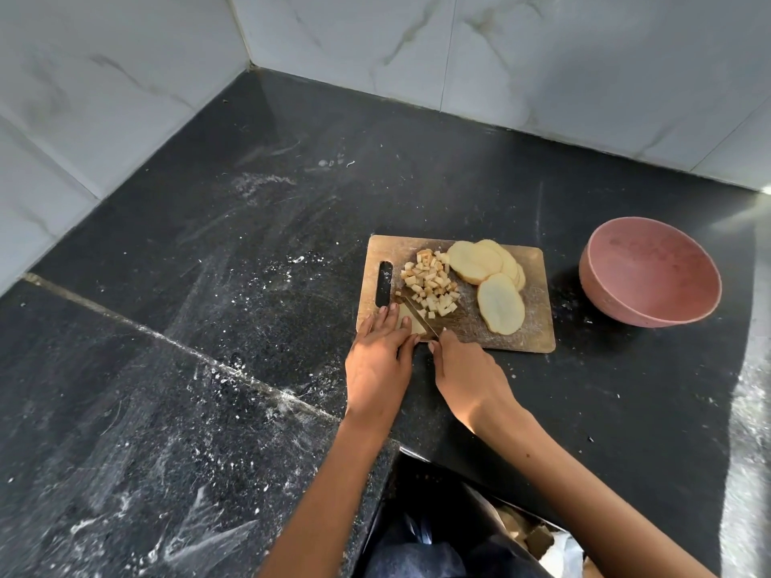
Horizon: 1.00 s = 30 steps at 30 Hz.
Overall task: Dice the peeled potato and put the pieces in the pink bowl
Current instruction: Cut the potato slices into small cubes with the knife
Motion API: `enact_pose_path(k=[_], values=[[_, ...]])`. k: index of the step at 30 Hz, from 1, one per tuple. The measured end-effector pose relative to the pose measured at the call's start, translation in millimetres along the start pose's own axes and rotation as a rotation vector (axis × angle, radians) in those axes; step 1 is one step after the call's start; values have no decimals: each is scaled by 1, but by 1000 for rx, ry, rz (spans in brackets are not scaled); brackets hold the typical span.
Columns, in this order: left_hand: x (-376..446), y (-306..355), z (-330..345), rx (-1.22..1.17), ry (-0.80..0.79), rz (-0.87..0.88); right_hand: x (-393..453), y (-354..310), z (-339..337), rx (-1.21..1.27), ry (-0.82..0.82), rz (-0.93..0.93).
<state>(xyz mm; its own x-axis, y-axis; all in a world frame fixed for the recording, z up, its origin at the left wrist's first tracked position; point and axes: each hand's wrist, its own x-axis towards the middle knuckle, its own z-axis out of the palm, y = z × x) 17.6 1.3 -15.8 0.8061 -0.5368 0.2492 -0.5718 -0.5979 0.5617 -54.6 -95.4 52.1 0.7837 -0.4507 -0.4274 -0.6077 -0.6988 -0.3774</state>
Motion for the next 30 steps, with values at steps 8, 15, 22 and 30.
enact_pose_path(k=[8, 15, 22, 30], values=[[0, -2, -2, -69, -16, -15, 1, -4, -1, -14, -6, -21], [2, -1, -3, -75, -18, -36, 2, -12, 8, -59, -4, 28], [3, -1, 1, -43, -16, -4, 4, -13, 6, -60, -41, 40], [4, 3, -3, -87, -20, -70, -31, 5, 12, -103, -196, 102]])
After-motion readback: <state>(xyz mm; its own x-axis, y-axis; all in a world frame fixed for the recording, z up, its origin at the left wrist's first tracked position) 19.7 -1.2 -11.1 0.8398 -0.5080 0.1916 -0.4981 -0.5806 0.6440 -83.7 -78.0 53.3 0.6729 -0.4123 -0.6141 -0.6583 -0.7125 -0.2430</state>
